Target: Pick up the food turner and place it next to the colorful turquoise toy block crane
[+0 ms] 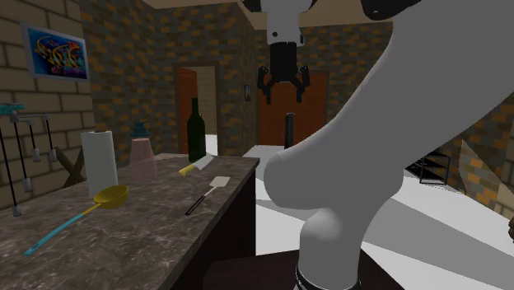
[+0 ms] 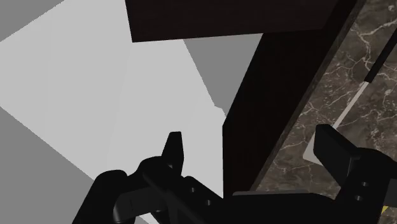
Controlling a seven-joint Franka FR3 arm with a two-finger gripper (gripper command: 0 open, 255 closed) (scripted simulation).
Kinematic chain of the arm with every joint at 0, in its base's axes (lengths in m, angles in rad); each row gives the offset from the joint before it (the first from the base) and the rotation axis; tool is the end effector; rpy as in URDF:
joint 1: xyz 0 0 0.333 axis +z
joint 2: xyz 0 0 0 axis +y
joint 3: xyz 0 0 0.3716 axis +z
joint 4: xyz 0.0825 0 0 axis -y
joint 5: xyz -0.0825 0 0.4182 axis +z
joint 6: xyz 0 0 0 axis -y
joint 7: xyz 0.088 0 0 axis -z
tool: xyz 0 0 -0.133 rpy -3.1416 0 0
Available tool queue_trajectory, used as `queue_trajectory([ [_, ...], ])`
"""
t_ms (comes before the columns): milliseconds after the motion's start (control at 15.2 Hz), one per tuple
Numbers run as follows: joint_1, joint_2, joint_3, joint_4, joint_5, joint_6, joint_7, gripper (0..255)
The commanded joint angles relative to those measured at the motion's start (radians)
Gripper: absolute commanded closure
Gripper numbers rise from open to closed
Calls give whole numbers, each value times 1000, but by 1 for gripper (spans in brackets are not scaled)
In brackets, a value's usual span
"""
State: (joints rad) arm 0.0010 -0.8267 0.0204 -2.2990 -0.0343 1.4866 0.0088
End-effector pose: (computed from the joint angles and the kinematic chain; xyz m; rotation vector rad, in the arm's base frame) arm 0.2804 0.0039 0.6370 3.0925 0.0046 0.0229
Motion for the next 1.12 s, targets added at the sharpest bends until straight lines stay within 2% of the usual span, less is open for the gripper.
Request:
queue_trajectory([
  [0,0,0,0,0,0,0,0,0],
  [528,8,44,146,-155,124,176,236,0],
  [1056,16,198,303,-222,235,389,462,0],
])
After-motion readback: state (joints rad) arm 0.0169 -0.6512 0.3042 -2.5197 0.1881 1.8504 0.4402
